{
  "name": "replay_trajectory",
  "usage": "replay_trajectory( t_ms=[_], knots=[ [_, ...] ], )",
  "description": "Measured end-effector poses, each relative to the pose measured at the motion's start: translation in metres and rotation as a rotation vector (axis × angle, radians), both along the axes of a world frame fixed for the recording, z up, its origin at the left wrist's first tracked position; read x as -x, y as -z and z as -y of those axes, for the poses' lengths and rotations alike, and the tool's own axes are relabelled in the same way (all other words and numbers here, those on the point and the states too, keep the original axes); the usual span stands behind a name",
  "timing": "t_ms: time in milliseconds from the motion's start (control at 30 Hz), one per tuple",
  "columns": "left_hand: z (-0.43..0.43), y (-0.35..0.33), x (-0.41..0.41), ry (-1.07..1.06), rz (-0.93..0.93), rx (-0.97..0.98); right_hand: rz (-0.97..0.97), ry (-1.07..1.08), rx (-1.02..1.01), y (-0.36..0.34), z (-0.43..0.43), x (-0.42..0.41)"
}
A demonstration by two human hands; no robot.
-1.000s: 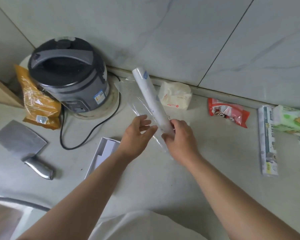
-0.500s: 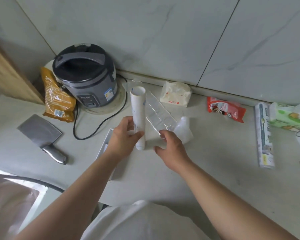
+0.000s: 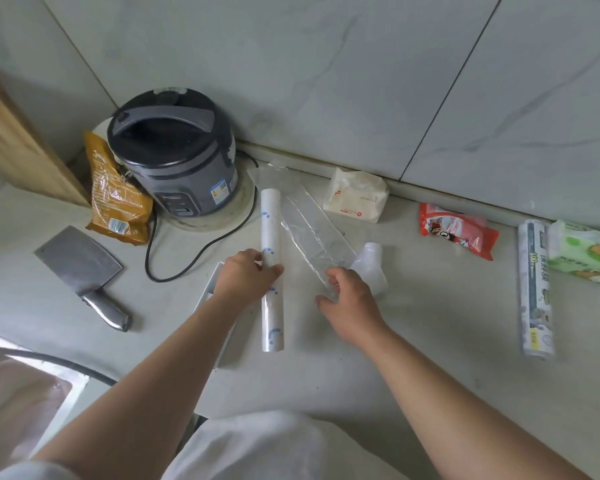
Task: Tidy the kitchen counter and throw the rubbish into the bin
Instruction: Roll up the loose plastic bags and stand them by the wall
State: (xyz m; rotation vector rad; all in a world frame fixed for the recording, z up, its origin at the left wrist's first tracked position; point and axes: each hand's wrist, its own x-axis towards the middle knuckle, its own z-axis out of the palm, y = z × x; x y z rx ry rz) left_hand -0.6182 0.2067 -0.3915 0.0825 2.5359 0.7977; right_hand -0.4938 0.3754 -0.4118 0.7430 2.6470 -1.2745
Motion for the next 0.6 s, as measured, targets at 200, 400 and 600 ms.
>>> replay_trajectory(
  t_ms=[200,400,600],
  knots=[
    [-0.013,0.016,0.012,0.048,-0.046,0.252,0.036,-0.019,-0.07,0.009,-0.007,0.011],
    [-0.013,0.039,0.021,0.071,-0.062,0.259,0.02,0.074,-0.215,0.013,-0.026,0.012],
    [-0.014,0.051,0.026,0.124,-0.094,0.281,0.041,0.215,-0.278,0.014,-0.057,0.021]
  ],
)
